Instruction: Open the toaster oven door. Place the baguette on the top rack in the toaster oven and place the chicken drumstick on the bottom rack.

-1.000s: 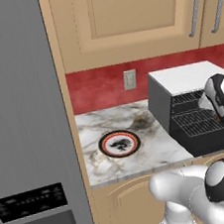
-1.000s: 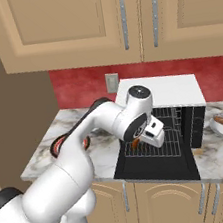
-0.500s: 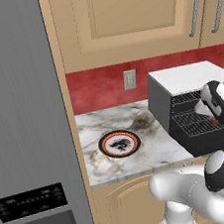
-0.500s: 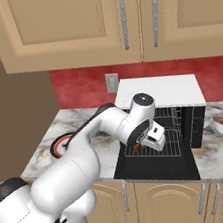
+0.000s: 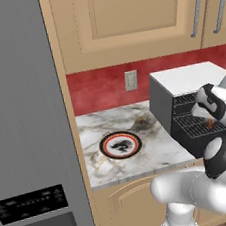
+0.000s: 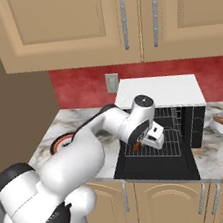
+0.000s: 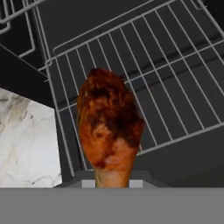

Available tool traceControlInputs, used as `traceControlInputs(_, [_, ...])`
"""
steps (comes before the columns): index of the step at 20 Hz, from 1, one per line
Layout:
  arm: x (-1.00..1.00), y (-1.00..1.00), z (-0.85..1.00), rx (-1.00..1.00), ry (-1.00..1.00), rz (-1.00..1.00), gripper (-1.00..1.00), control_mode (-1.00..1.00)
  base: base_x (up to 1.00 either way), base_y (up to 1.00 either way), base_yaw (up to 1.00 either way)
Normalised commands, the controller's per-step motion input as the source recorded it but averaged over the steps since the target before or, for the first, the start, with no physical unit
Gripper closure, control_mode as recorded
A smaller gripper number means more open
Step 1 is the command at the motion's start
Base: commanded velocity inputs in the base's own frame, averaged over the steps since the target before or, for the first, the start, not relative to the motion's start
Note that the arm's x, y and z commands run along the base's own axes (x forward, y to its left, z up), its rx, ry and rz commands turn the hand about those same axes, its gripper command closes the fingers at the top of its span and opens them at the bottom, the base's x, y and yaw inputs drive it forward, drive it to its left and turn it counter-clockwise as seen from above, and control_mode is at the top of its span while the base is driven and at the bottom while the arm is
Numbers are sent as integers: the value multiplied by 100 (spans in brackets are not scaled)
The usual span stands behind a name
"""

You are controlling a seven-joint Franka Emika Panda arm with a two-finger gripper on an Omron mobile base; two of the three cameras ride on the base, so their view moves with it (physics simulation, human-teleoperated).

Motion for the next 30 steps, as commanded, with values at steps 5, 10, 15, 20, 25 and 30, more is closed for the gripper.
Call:
traceControlInputs(5, [28,0,-39,6,1,6,100,-100,0,0,0])
traceControlInputs(10, [20,-3,-37,7,0,6,100,-100,0,0,0])
traceControlInputs(15, [2,-11,-29,5,0,6,100,-100,0,0,0])
traceControlInputs(20, [1,-11,-4,1,0,5,100,-100,0,0,0])
traceControlInputs(25, [10,-1,0,0,0,2,100,-100,0,0,0])
traceControlInputs(30, [4,0,2,0,0,0,100,-100,0,0,0])
